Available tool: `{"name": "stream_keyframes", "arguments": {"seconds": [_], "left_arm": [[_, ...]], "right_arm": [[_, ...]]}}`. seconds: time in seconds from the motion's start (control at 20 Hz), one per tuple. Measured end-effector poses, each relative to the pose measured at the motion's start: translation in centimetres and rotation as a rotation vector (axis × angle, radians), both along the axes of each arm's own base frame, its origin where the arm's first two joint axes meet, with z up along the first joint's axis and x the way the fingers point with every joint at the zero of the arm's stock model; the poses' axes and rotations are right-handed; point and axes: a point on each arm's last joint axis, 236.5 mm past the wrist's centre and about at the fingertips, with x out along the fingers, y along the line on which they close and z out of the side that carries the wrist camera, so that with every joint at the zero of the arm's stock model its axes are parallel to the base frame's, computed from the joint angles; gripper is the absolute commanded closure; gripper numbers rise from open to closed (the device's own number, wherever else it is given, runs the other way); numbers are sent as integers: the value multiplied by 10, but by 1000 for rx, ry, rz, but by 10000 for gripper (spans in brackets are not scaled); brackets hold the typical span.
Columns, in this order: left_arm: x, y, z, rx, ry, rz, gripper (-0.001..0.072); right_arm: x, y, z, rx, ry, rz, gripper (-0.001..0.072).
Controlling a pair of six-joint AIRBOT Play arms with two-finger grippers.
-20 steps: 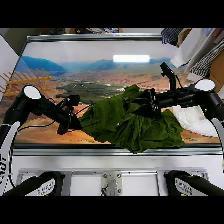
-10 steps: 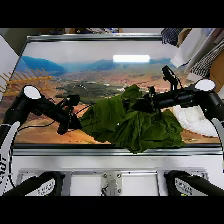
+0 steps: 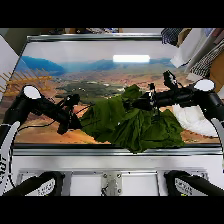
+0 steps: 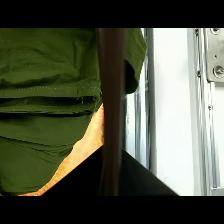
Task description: Fold the clothes and pants, and hang the long-sleeved shirts on hangers.
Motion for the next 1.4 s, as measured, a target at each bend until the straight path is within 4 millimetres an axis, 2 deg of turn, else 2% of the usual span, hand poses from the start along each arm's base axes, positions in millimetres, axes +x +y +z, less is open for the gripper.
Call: {"name": "stream_keyframes", "arguments": {"seconds": [0.35, 0.4, 0.45, 0.5, 0.9, 1.1, 1.25, 1.4], "left_arm": [[-2, 0, 0, 4, 12, 4, 693], [-2, 0, 0, 7, 21, 14, 505], [-3, 1, 1, 10, 34, 18, 254], [-6, -1, 2, 6, 55, 25, 216], [11, 0, -3, 57, 104, 201, 216], [23, 2, 1, 70, 95, 306, 216], [37, 14, 12, 64, 56, 416, 216], [49, 35, 26, 55, 15, 527, 216]], "right_arm": [[1, 0, 0, -1, 4, -8, 698], [1, 0, 0, -1, 12, -10, 698], [1, 0, 0, -1, 11, -12, 699], [2, 0, 0, -2, 11, -14, 698], [1, 0, 0, -1, 49, -24, 699], [1, 0, 0, 1, 62, -30, 699], [1, 0, 0, 1, 74, -34, 699], [2, 0, 0, 2, 80, -38, 699]]}}
